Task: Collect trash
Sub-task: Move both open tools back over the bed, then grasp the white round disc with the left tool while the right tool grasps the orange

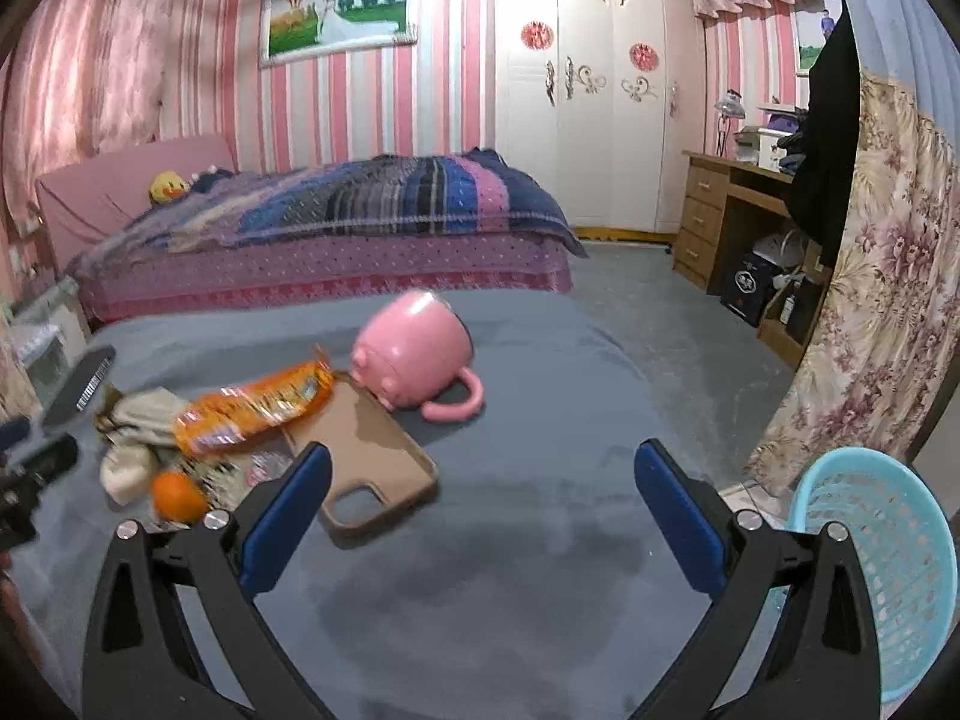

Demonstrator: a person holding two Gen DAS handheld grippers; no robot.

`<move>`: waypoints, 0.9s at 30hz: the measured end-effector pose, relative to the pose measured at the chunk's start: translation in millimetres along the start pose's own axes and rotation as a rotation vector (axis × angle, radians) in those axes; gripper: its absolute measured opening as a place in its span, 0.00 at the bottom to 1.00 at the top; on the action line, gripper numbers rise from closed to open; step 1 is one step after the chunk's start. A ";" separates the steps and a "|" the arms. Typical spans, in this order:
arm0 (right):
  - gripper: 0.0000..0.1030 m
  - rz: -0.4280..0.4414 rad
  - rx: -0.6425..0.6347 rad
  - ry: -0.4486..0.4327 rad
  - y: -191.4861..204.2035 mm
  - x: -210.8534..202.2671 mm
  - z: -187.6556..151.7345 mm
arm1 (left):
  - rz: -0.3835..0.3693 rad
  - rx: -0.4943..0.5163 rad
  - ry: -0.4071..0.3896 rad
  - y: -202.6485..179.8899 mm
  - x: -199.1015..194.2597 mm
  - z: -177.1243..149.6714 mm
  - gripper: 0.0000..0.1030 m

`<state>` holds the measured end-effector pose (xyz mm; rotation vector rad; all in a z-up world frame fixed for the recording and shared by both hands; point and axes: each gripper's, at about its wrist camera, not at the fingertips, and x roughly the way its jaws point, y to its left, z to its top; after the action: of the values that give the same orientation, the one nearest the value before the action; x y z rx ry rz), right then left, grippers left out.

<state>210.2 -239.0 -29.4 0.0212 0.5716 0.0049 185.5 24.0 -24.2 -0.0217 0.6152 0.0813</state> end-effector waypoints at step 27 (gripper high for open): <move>0.96 -0.016 -0.021 0.079 3.9 24.9 -8.7 | -0.061 -0.123 0.234 26.5 92.4 -16.6 0.77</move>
<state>226.5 -234.6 -50.1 -0.0042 0.6508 -0.0035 248.9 56.1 -90.9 -0.1707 0.8418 0.0582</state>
